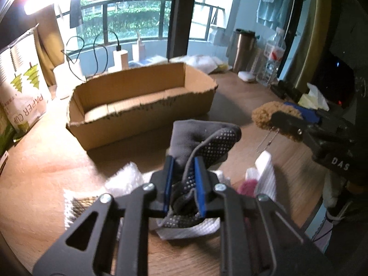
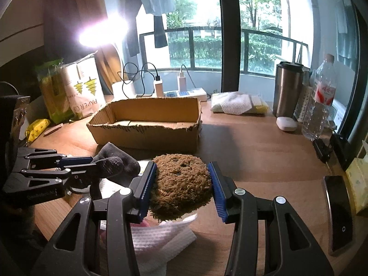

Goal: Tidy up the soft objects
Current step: 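Lift the grey sock with the left tool while the right tool lifts the brown sponge ball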

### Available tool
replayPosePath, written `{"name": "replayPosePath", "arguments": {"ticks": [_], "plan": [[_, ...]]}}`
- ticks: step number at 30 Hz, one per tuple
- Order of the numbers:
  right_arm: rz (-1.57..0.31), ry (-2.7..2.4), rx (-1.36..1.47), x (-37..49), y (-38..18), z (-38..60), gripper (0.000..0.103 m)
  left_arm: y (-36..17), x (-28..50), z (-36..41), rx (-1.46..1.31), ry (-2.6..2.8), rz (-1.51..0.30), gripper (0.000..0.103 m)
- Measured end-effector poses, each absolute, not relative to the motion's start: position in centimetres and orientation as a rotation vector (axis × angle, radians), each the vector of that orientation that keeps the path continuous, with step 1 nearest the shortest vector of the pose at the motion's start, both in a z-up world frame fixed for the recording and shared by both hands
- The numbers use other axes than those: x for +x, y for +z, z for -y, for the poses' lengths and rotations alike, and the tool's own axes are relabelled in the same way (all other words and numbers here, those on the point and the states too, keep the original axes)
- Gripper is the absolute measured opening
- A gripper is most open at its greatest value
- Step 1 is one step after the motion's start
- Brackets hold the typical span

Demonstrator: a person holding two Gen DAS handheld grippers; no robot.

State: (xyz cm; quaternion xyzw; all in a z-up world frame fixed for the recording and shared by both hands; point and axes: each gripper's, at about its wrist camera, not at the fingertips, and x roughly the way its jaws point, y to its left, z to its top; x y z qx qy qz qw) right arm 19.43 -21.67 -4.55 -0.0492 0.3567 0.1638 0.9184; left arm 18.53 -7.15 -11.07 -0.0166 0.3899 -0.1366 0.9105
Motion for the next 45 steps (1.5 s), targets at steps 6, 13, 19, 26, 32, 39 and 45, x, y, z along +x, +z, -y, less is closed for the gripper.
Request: {"name": "replayPosePath", "arguments": {"ticks": [6,13,19,26,32,39,45], "plan": [[-0.705,0.342,-0.108,20.2,-3.3,21.3,0.048,-8.8,18.9,6.2,-0.063,-0.298,-0.744,0.019],[-0.681,0.341,-0.128,21.7,-2.3,20.8,0.048,-7.1,19.7,5.6,-0.077,-0.309,-0.679,0.019],[-0.668,0.334,-0.130,23.6,-2.0,20.8,0.048,-5.8,21.6,5.1,-0.097,-0.304,-0.621,0.019],[-0.667,0.346,-0.141,25.8,-2.2,20.2,0.048,-4.7,23.3,4.7,-0.121,-0.316,-0.586,0.019],[-0.673,0.379,-0.129,27.1,-2.5,19.1,0.048,-4.4,23.9,3.4,-0.150,-0.297,-0.564,0.019],[-0.703,0.425,-0.126,27.6,-3.6,17.2,0.048,-4.1,24.3,1.4,-0.187,-0.274,-0.548,0.019],[-0.731,0.510,-0.104,26.8,-4.3,14.3,0.048,-4.6,24.1,-0.3,-0.225,-0.260,-0.554,0.019]]}}
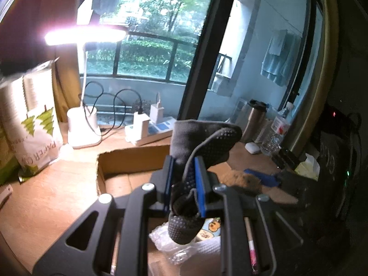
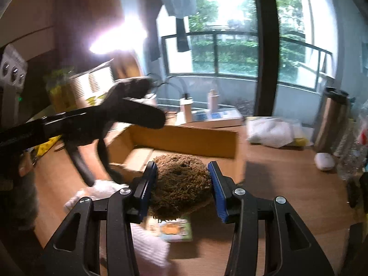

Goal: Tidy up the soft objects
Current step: 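Lift the grey sock with the left tool while the right tool lifts the brown sponge ball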

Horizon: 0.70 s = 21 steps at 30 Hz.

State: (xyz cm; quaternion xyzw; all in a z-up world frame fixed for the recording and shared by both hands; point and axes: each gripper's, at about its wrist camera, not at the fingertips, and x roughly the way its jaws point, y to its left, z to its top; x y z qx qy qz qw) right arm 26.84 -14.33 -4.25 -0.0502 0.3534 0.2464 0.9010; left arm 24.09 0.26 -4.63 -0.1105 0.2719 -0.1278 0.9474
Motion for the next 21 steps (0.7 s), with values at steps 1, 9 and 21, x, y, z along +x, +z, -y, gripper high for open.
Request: {"name": "replayPosePath", "arguments": {"ticks": [1,9,21], "plan": [[-0.740,0.528,-0.098,26.6,-4.5,13.7,0.048,-4.8,24.0,-0.4,-0.231,-0.257,-0.557,0.019],[-0.824,0.634,-0.132,24.9,-7.0,8.7,0.048,-7.7,22.4,-3.6,-0.288,-0.198,-0.616,0.019],[-0.911,0.632,-0.229,23.0,-10.7,4.3,0.048,-8.9,19.1,-8.0,-0.322,-0.137,-0.606,0.019]]}}
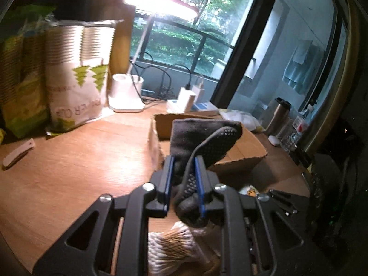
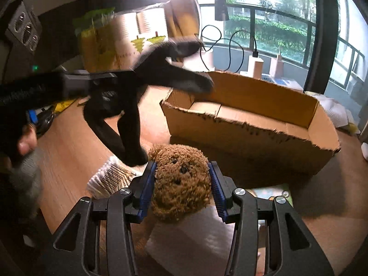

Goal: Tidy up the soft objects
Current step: 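Lift the grey sock with the left tool while the right tool lifts the brown sponge ball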

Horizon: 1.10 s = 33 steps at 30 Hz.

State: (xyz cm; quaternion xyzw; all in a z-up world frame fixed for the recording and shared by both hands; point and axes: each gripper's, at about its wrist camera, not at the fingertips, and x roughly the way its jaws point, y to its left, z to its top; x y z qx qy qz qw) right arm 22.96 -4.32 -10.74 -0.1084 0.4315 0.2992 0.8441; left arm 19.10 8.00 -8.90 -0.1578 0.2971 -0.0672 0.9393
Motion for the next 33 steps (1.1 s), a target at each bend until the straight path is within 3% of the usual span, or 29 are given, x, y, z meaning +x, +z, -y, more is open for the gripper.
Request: {"name": "replayPosePath", "arguments": {"ticks": [10,15,20,22,23,32,33], "plan": [[-0.922,0.599,-0.231,23.0,-11.2,4.5,0.048,-6.5,17.9,-8.6,-0.284,-0.106,-0.541,0.019],[-0.889,0.604,-0.215,22.7,-10.2,5.2,0.048,-9.5,20.2,-7.3,-0.217,-0.138,-0.693,0.021],[-0.873,0.604,-0.192,22.8,-9.3,6.1,0.048,-13.7,22.3,-6.9,-0.203,-0.087,-0.825,0.037],[-0.868,0.603,-0.177,23.0,-9.0,6.4,0.048,-14.9,22.9,-6.9,-0.223,-0.086,-0.872,0.062],[-0.865,0.603,-0.174,23.1,-8.9,6.5,0.048,-15.3,23.1,-6.9,-0.237,-0.092,-0.886,0.064],[-0.859,0.618,-0.175,23.9,-8.6,5.7,0.048,-18.0,23.7,-7.5,-0.301,-0.104,-0.941,0.062],[-0.861,0.619,-0.178,24.0,-8.7,5.5,0.048,-18.0,23.7,-7.6,-0.304,-0.106,-0.940,0.051]]}}
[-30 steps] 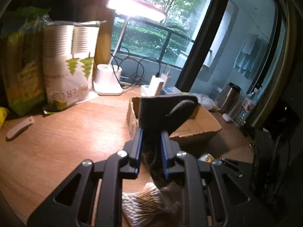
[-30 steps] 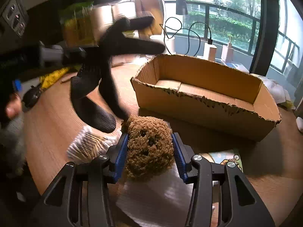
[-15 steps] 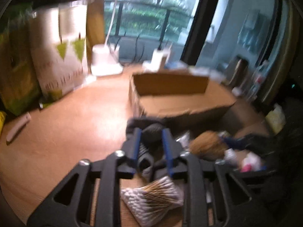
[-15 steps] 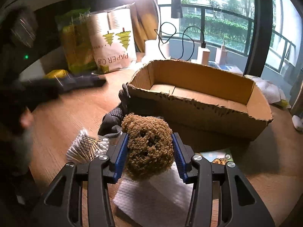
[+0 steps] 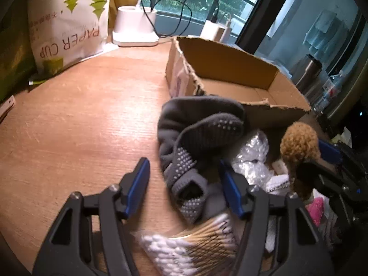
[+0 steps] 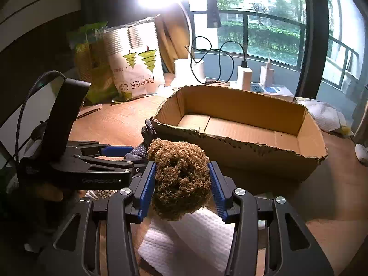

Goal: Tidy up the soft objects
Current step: 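Lift the grey sock with the left tool while the right tool lifts the brown sponge ball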

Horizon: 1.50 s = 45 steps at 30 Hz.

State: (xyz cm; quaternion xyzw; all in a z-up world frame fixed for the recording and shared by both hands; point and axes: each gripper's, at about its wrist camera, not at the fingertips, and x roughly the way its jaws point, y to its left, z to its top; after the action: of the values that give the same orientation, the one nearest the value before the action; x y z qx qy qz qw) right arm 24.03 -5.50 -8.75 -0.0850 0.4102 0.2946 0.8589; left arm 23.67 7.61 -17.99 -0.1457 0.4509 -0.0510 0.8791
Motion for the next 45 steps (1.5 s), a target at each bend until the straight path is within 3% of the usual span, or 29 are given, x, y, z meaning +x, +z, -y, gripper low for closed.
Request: {"name": "replayPosePath", "arguments": {"ticks": [1,4,21,30,45], "plan": [[-0.864,0.619,-0.181,24.1,-8.8,5.4,0.048,-18.1,23.6,-7.7,-0.308,-0.114,-0.944,0.037],[-0.881,0.622,-0.191,24.4,-9.5,4.7,0.048,-18.1,23.1,-8.2,-0.329,-0.133,-0.929,0.032],[-0.954,0.600,-0.238,24.2,-12.0,3.1,0.048,-9.6,19.0,-10.5,-0.323,-0.114,-0.687,0.030],[-0.836,0.571,-0.190,23.1,-7.4,6.4,0.048,-6.0,19.4,-7.8,-0.293,-0.151,-0.610,0.030],[-0.687,0.471,-0.123,26.9,-2.2,15.1,0.048,-5.0,24.9,0.3,-0.248,-0.212,-0.614,0.031]]}}
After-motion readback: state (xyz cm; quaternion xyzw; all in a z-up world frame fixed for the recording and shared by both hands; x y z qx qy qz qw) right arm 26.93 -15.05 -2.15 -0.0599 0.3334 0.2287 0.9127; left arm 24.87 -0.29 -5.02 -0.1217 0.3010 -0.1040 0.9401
